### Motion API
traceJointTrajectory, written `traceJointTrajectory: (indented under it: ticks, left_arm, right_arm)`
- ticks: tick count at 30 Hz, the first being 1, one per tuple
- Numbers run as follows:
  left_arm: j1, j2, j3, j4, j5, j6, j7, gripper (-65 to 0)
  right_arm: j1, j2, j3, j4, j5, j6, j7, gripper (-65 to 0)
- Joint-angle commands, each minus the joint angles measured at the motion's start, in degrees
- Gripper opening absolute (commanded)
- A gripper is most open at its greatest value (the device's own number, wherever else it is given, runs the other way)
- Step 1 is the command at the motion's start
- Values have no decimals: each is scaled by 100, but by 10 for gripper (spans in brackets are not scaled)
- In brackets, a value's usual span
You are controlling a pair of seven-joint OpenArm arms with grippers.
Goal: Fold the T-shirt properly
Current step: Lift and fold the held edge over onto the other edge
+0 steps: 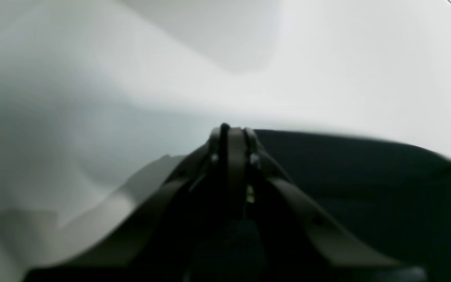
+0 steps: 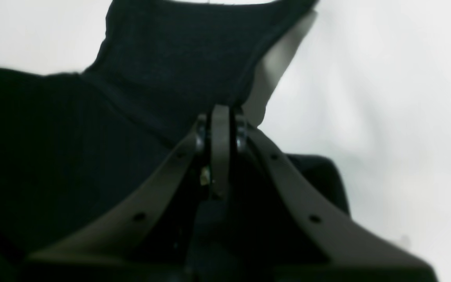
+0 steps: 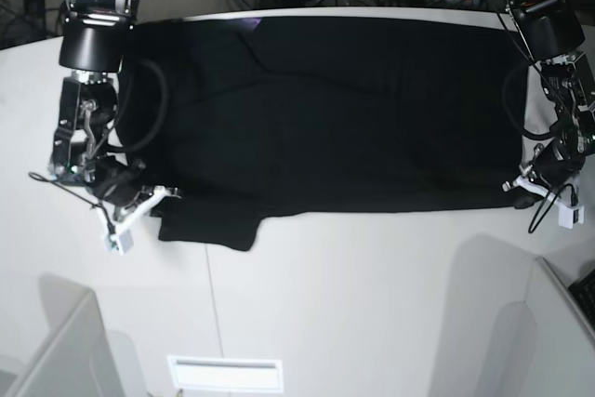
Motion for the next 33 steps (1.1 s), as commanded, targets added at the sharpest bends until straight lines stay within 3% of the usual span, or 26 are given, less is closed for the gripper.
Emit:
traceJointTrajectory:
  ticks: [1,8,14,27,33]
  left_arm:
    - [-107,-98,3,190,-157,-45,-125,-650]
    - [43,-54,-234,480,-166,-45,358,-650]
    - [34,-72,-454,788,-166,-45,666,-650]
    - [262,-89,-454,1122,-166,-45,675,-650]
    - [447,-89,-454,1404,-166,-45,675,-650]
  right_arm:
    - [127,73,117,165,59,28,96,-650]
    - [-163,-15,548,384,666,37,-124,-650]
    - [-374,-6,601,543,789,28,-203,-650]
    - [-998,-32,935,1272,797,37,-203,-650]
    - [-1227,38,1111,1387,1422,37,-238,-650]
